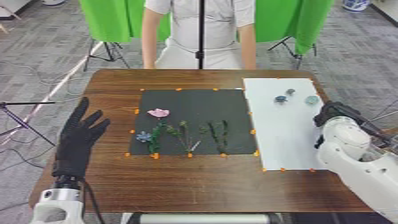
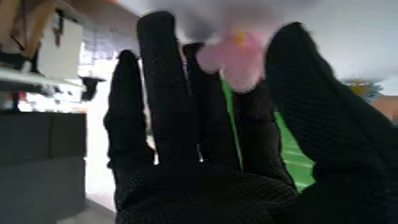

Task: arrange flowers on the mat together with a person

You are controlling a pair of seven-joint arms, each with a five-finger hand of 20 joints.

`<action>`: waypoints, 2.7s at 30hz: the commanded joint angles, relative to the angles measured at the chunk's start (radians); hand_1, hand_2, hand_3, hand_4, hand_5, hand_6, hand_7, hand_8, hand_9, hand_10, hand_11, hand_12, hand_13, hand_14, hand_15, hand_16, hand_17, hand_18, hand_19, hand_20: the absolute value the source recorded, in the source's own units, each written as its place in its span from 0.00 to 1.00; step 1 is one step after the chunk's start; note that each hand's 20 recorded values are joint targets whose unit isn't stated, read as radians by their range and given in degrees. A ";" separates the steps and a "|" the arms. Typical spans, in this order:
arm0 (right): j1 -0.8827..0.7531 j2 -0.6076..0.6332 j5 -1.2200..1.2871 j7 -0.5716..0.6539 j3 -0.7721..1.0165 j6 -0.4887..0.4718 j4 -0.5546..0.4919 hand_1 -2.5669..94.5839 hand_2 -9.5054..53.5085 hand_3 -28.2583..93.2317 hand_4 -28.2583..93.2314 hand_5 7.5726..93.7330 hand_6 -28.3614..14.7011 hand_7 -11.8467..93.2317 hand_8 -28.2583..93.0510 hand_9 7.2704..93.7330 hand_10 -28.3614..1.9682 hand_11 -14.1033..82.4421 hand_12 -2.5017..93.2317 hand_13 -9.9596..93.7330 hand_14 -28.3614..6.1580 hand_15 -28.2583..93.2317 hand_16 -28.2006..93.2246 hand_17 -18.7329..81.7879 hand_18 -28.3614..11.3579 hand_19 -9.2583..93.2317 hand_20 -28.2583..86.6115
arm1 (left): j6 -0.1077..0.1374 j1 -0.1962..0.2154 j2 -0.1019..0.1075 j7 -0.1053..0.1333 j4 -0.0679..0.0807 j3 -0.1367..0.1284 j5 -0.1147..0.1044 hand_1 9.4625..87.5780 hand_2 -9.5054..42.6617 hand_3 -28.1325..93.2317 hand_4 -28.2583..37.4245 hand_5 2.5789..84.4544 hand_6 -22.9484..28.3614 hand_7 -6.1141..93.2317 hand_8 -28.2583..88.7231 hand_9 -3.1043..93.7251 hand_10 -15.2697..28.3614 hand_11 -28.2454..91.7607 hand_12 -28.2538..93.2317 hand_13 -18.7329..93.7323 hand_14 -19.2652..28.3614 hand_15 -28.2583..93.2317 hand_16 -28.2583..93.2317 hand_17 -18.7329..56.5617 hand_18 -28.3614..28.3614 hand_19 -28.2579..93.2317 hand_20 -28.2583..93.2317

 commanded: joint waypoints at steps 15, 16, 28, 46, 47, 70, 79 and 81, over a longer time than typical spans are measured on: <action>0.004 0.013 -0.247 -0.034 -0.066 0.380 -0.139 0.66 0.00 0.74 0.00 0.83 0.78 0.32 0.23 0.97 0.79 0.23 0.39 0.88 0.79 0.59 0.46 0.52 0.38 0.85 0.45 | 0.016 0.035 -0.006 0.008 -0.018 -0.020 -0.012 0.17 0.24 0.86 0.02 0.26 0.37 0.19 0.15 0.33 0.64 0.32 0.34 0.38 0.81 0.43 0.23 0.12 0.99 0.64 0.22; 0.016 0.004 -0.240 -0.062 -0.071 0.382 -0.171 0.66 0.00 0.74 0.00 0.83 0.78 0.32 0.23 0.97 0.79 0.23 0.39 0.88 0.79 0.59 0.46 0.52 0.38 0.85 0.45 | 0.019 0.039 -0.003 0.009 -0.018 -0.021 -0.015 0.17 0.24 0.86 0.02 0.26 0.37 0.19 0.15 0.33 0.64 0.32 0.34 0.38 0.81 0.43 0.23 0.12 1.00 0.64 0.22; 0.312 -0.313 -0.173 -0.396 -0.392 0.278 -0.229 0.65 0.00 0.75 0.01 0.83 0.76 0.31 0.24 0.97 0.79 0.24 0.40 0.88 0.79 0.60 0.46 0.52 0.41 0.84 0.46 | 0.017 0.065 -0.019 -0.004 -0.024 -0.040 -0.013 0.17 0.24 0.87 0.01 0.25 0.37 0.19 0.15 0.33 0.64 0.33 0.34 0.38 0.81 0.43 0.23 0.12 1.00 0.64 0.22; 0.462 -0.459 -0.298 -0.414 -0.710 0.145 -0.015 0.65 0.01 0.75 0.01 0.80 0.78 0.33 0.23 0.93 0.76 0.23 0.40 0.82 0.79 0.58 0.49 0.47 0.44 0.78 0.48 | -0.023 -0.009 -0.022 -0.013 0.013 0.001 -0.001 0.17 0.24 0.87 0.01 0.26 0.38 0.19 0.15 0.33 0.64 0.33 0.34 0.38 0.81 0.43 0.23 0.12 0.99 0.64 0.22; 0.464 -0.460 -0.308 -0.416 -0.714 0.141 -0.010 0.64 0.01 0.75 0.01 0.80 0.78 0.33 0.23 0.93 0.76 0.23 0.40 0.81 0.79 0.58 0.49 0.46 0.44 0.77 0.48 | -0.022 -0.012 -0.019 -0.012 0.015 0.001 -0.002 0.17 0.24 0.87 0.01 0.26 0.38 0.19 0.15 0.33 0.64 0.33 0.34 0.38 0.81 0.43 0.23 0.12 0.99 0.64 0.22; 0.428 -0.479 -0.319 -0.393 -0.688 0.033 -0.043 0.51 0.00 0.77 0.00 0.66 0.78 0.30 0.17 0.79 0.66 0.39 0.28 0.72 0.66 0.69 0.38 0.41 0.35 0.72 0.56 | -0.034 -0.005 -0.026 -0.038 0.017 -0.002 0.007 0.17 0.24 0.87 0.02 0.26 0.38 0.19 0.15 0.33 0.64 0.33 0.33 0.38 0.81 0.43 0.23 0.12 0.99 0.64 0.23; 0.442 -0.487 -0.331 -0.371 -0.698 0.051 -0.050 0.48 0.00 0.79 0.00 0.65 0.76 0.29 0.12 0.76 0.62 0.44 0.23 0.71 0.64 0.70 0.38 0.41 0.33 0.71 0.56 | -0.040 -0.005 -0.032 -0.044 0.018 0.000 0.013 0.18 0.24 0.87 0.03 0.26 0.39 0.19 0.15 0.33 0.64 0.33 0.33 0.38 0.81 0.44 0.23 0.12 0.99 0.64 0.23; 0.427 -0.483 -0.313 -0.382 -0.673 0.063 -0.064 0.48 0.00 0.79 0.00 0.64 0.76 0.29 0.12 0.76 0.62 0.45 0.23 0.71 0.64 0.70 0.38 0.41 0.33 0.71 0.56 | -0.033 0.006 -0.029 -0.036 0.014 -0.003 0.010 0.18 0.24 0.87 0.03 0.26 0.39 0.19 0.15 0.33 0.64 0.33 0.33 0.38 0.81 0.44 0.23 0.12 0.99 0.64 0.23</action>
